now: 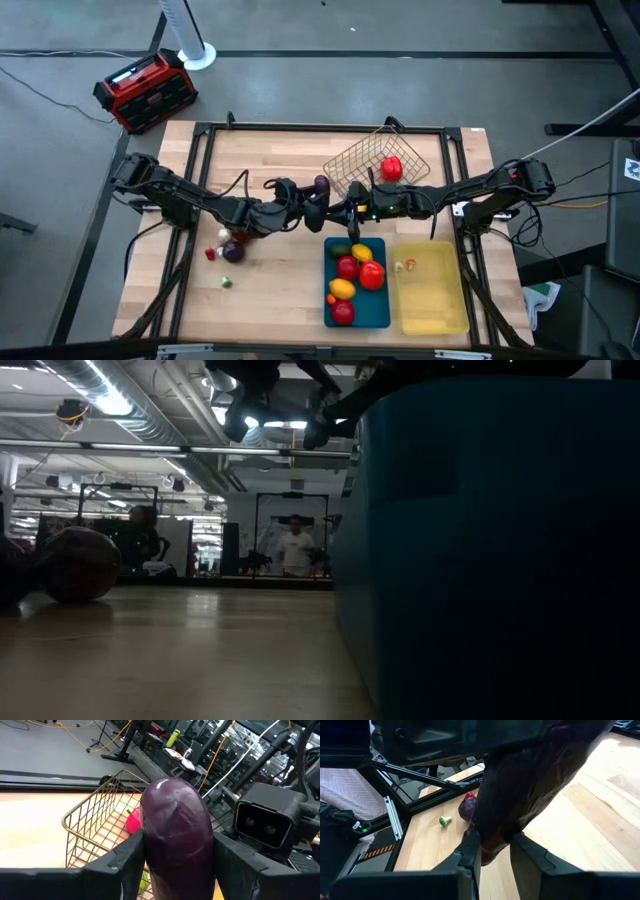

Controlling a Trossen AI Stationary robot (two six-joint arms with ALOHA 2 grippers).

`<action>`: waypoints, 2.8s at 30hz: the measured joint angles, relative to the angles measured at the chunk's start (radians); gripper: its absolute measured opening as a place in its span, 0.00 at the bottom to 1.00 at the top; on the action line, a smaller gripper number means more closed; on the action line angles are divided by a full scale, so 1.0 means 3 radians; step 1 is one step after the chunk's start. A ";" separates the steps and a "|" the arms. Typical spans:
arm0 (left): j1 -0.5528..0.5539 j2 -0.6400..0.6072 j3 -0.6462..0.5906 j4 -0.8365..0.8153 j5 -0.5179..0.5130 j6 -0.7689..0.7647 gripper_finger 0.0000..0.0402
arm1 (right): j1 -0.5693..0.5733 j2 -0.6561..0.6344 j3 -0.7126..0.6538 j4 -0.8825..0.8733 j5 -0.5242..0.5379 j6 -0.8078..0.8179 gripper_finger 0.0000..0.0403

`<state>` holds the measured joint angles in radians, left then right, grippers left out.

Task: Sort produce into baskets
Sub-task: Put the purple eggplant into the brown wire basket

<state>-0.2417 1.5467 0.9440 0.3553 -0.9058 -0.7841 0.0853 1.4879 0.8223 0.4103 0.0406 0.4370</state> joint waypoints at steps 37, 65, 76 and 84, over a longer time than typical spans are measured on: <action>-0.0033 -0.0314 0.0004 -0.0142 0.0159 0.0888 0.72 | -0.0214 -0.0017 0.0012 -0.0155 0.0181 -0.0088 0.21; -0.0264 -0.0609 0.0000 -0.1493 0.0158 0.0531 0.72 | -0.1321 -0.0724 0.0005 -0.1794 -0.0024 -0.0676 0.21; -0.0449 -0.0666 -0.0001 -0.2212 0.0535 -0.0245 0.72 | -0.1312 -0.0716 0.0005 -0.2189 0.0087 -0.0889 0.21; -0.0634 -0.0736 -0.0001 -0.2916 0.1500 -0.0773 0.72 | -0.1312 -0.0715 0.0004 -0.2205 0.0064 -0.0893 0.21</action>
<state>-0.4319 1.3258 0.9436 -0.5195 -0.4557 -1.0162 -0.3084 1.2736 0.8234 -0.2513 0.0597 0.1692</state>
